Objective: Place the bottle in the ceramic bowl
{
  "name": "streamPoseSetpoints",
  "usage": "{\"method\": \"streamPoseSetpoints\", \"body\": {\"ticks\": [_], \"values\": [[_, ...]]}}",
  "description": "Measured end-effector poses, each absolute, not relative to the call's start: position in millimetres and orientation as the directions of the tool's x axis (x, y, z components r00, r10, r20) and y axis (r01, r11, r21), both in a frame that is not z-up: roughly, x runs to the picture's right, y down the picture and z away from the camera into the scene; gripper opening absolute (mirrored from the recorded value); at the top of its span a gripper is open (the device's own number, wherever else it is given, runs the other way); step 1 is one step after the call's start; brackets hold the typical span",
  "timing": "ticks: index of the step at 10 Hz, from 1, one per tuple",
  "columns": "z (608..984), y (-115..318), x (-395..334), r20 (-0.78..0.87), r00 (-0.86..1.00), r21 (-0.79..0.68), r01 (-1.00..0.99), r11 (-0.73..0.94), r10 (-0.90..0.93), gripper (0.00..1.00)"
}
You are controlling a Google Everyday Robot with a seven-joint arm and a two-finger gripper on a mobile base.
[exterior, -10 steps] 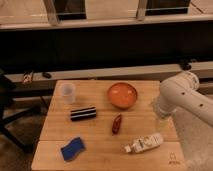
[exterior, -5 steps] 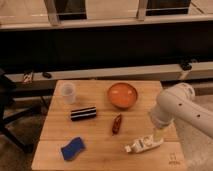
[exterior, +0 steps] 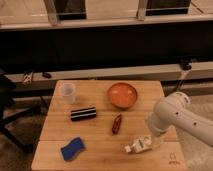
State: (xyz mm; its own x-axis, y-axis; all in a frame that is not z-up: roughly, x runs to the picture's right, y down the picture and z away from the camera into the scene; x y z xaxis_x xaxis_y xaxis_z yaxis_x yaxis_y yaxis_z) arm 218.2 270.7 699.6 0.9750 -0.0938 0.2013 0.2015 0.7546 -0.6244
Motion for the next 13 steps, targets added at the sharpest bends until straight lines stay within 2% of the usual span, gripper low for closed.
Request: {"method": "streamPoseSetpoints", "body": {"ticks": [4,7,13], "values": [[709,288,209,0.229,0.967,-0.628,0.231,0.743,-0.108,0.80],[732,305,206,0.253,0.959,-0.633,0.262,0.728,-0.125,0.80],[745,315,204,0.266,0.955,-0.641,0.276,0.717,-0.130,0.80]]}}
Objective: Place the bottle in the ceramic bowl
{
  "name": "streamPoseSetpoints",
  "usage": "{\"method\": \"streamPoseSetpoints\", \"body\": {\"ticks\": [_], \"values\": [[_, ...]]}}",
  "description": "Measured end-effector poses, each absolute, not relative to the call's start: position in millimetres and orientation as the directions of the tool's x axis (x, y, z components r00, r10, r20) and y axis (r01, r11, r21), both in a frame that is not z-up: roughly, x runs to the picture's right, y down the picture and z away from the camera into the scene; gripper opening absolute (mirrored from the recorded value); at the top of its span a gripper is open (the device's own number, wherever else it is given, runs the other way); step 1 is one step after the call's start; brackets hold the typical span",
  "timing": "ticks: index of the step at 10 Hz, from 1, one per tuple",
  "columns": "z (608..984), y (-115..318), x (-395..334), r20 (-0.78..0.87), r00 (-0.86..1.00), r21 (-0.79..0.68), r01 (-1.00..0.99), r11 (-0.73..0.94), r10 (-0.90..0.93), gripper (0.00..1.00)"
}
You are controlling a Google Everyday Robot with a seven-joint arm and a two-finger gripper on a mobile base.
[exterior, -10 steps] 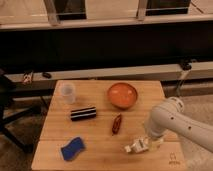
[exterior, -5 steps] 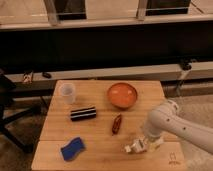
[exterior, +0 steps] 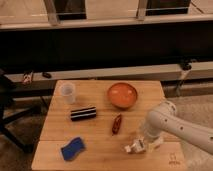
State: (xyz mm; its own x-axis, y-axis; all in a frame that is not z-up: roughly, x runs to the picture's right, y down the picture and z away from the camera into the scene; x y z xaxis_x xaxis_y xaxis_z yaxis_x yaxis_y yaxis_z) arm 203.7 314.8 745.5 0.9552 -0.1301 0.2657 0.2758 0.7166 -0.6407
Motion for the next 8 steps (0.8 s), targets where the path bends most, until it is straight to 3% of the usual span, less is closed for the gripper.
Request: {"method": "streamPoseSetpoints", "body": {"ticks": [8], "values": [[753.6,319.8,201.5,0.263,0.956,-0.646,0.277,0.712,-0.132,0.80]]}}
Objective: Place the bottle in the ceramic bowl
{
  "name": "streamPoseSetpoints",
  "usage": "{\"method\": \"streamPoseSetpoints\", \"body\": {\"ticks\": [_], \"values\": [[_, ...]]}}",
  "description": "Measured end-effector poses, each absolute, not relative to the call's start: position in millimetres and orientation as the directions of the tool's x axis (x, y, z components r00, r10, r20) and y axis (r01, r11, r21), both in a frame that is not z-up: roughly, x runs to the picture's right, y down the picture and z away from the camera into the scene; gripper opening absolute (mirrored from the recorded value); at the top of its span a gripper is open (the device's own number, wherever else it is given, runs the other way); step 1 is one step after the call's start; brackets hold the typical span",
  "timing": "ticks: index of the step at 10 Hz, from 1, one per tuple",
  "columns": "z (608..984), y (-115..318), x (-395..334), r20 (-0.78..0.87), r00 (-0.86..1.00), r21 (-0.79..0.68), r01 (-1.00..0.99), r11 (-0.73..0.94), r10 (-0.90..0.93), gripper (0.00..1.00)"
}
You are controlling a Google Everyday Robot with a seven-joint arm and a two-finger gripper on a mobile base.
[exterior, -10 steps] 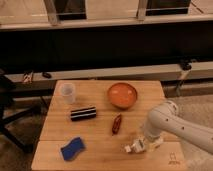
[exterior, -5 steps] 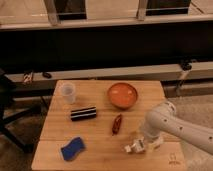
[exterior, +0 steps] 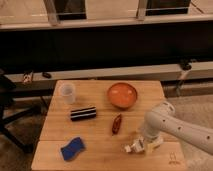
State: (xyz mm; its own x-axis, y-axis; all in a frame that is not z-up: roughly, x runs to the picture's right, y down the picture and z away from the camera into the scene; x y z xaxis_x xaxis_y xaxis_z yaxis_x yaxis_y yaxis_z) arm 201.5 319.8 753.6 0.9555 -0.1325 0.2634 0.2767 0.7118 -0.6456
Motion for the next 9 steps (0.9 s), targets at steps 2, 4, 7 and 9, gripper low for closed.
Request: {"method": "streamPoseSetpoints", "body": {"ticks": [2,4,7,9], "values": [[755.5,320.9,200.2,0.267,0.954,-0.646,0.281,0.710,-0.135,0.80],[756.9,321.6,200.0,0.265,0.955,-0.646,0.281,0.709,-0.137,0.80],[759.1,321.9,197.5,0.266,0.954,-0.647,0.285,0.707,-0.141,0.72],[760.2,323.1,197.7,0.266,0.953,-0.648,0.286,0.706,-0.142,0.67]]}}
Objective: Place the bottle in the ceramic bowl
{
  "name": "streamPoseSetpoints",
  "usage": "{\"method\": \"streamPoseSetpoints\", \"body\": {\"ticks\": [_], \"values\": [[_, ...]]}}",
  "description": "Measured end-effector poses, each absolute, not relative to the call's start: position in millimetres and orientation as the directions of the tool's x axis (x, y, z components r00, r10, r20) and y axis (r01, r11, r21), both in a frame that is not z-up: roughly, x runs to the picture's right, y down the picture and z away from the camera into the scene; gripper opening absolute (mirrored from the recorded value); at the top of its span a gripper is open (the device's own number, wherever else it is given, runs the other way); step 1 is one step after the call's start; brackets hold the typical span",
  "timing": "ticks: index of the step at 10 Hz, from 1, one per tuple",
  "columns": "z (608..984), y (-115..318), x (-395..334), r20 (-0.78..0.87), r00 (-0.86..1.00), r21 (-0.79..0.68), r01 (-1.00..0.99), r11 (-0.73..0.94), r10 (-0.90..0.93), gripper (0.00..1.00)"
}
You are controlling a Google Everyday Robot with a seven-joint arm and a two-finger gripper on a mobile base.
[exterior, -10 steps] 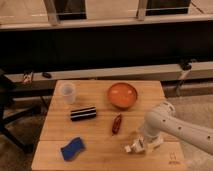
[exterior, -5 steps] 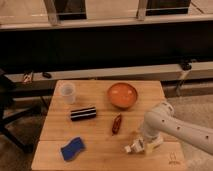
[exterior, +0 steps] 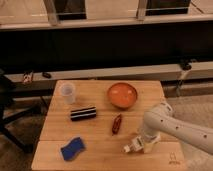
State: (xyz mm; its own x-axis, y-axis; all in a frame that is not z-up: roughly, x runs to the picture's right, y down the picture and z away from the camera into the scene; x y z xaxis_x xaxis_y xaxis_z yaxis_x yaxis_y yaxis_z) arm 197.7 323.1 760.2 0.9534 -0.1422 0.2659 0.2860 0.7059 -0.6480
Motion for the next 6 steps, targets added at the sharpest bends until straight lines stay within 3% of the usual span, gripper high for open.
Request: {"method": "streamPoseSetpoints", "body": {"ticks": [6], "values": [[760.6,324.7,197.0,0.269,0.952,-0.642,0.291,0.709,-0.148,0.08]]}}
